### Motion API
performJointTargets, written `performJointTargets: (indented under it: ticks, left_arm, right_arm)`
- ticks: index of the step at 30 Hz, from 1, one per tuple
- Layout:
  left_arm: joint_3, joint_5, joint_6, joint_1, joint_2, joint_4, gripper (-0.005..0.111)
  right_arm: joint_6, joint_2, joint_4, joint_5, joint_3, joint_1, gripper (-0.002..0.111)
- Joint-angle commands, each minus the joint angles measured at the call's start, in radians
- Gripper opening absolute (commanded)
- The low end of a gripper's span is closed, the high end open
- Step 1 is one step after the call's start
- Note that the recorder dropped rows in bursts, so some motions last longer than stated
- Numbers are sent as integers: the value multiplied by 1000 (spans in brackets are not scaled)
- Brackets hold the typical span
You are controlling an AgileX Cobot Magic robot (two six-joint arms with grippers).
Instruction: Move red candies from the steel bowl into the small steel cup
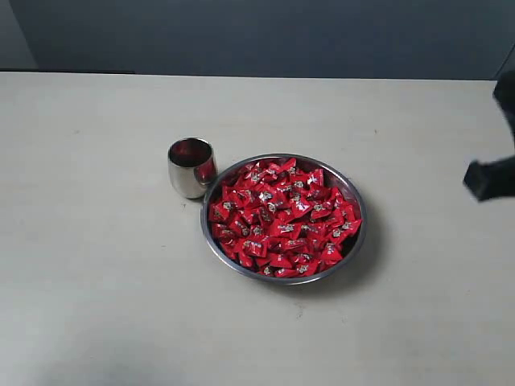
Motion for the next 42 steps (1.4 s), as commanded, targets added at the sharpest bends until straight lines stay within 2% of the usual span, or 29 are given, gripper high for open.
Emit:
performJointTargets:
  ticks: [1,8,16,31,33,39,42]
  left_arm:
    - [4,-2,-2,1,-4,-3,0]
    - [4,-2,-2,1,-4,-3,0]
    - [4,-2,-2,1,-4,-3,0]
    - [4,-2,-2,1,-4,-3,0]
    - [4,-2,-2,1,-4,-3,0]
    - [4,-2,-2,1,-4,-3,0]
    - [4,-2,-2,1,-4,-3,0]
  right_arm:
    - [66,5,-103,-3,102,30,-1]
    - [129,117,-157,-3,106,35,-1]
    - [140,304,-157,9,11,35,-1]
    - [147,874,-169,206,-339,35,-1]
    - [147,919,-169,256,-376,35,3]
    - [147,987,-144,334,-449,35,29]
    - [147,999,-144,388,-467,35,30]
